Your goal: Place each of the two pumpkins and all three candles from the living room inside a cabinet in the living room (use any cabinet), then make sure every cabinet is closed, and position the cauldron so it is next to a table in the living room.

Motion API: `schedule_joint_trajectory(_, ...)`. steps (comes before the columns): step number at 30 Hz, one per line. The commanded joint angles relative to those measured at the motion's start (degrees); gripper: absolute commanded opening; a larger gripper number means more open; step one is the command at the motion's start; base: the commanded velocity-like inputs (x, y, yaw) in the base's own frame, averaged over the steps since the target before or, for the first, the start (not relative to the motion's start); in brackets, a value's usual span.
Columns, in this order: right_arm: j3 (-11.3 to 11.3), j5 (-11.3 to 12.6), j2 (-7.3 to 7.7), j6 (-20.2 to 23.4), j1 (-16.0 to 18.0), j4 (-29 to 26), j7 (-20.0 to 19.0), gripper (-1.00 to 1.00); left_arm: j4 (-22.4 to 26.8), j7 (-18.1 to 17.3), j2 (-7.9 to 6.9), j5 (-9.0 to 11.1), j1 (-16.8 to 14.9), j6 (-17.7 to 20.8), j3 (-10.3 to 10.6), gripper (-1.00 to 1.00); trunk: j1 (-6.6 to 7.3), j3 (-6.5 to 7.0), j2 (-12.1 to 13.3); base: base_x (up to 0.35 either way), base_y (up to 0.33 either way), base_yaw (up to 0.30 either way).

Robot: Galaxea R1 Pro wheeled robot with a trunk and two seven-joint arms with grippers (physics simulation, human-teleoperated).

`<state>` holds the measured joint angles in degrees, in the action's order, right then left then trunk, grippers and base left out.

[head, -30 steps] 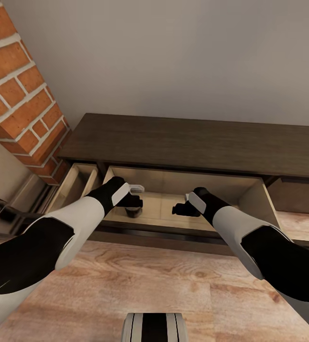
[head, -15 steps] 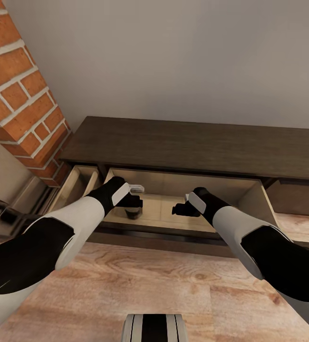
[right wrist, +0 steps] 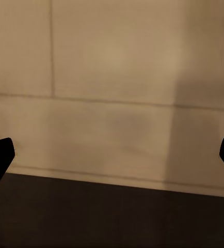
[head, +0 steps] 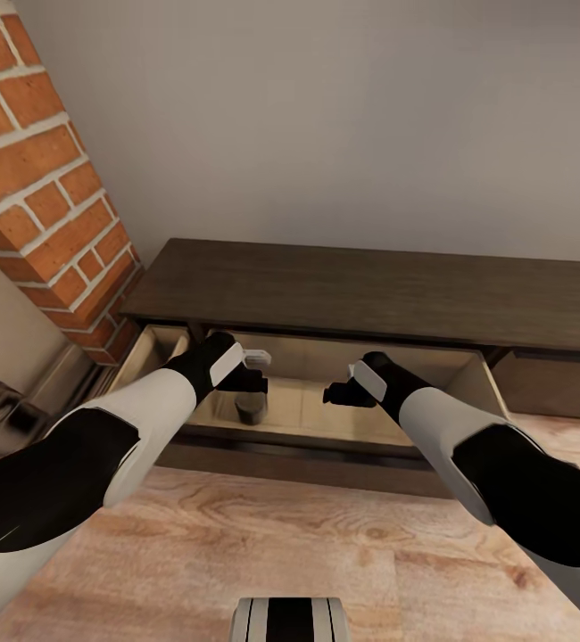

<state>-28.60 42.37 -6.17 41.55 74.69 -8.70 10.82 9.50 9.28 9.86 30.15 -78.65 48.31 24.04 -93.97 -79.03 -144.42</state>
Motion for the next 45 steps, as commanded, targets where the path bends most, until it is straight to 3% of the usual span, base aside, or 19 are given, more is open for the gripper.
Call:
schedule_joint_trajectory(1, -0.31, 0.61, 0.0, 0.19, 0.01, -0.09, 0.45, 1.0, 0.08, 0.41, -0.01, 0.61, -0.01, 0.24, 0.31, 1.0, 0.03, 0.19, 0.0, 0.0, 0.0, 0.0)
schedule_joint_trajectory(10, -0.31, 0.61, 0.01, 1.68, 0.01, -0.09, 0.35, 1.0, 0.08, 0.39, 0.06, 0.7, -0.01, 2.22, 0.31, 1.0, 0.26, 2.18, 0.12, 0.0, 0.0, 0.0)
schedule_joint_trajectory(39, -0.32, 0.7, -0.14, 1.78, 0.01, -0.09, 0.34, 1.0, 0.12, 0.39, 0.14, 0.7, -0.01, 2.49, 0.31, 1.0, 1.01, 9.23, 0.51, 0.0, 0.0, 0.0)
schedule_joint_trajectory(45, -0.32, 0.7, -0.13, 1.77, 0.01, -0.09, 0.34, 1.0, 0.09, 0.39, 0.12, 0.71, -0.01, 2.46, 0.3, 1.0, 1.01, 9.25, 0.51, 0.0, 0.0, 0.0)
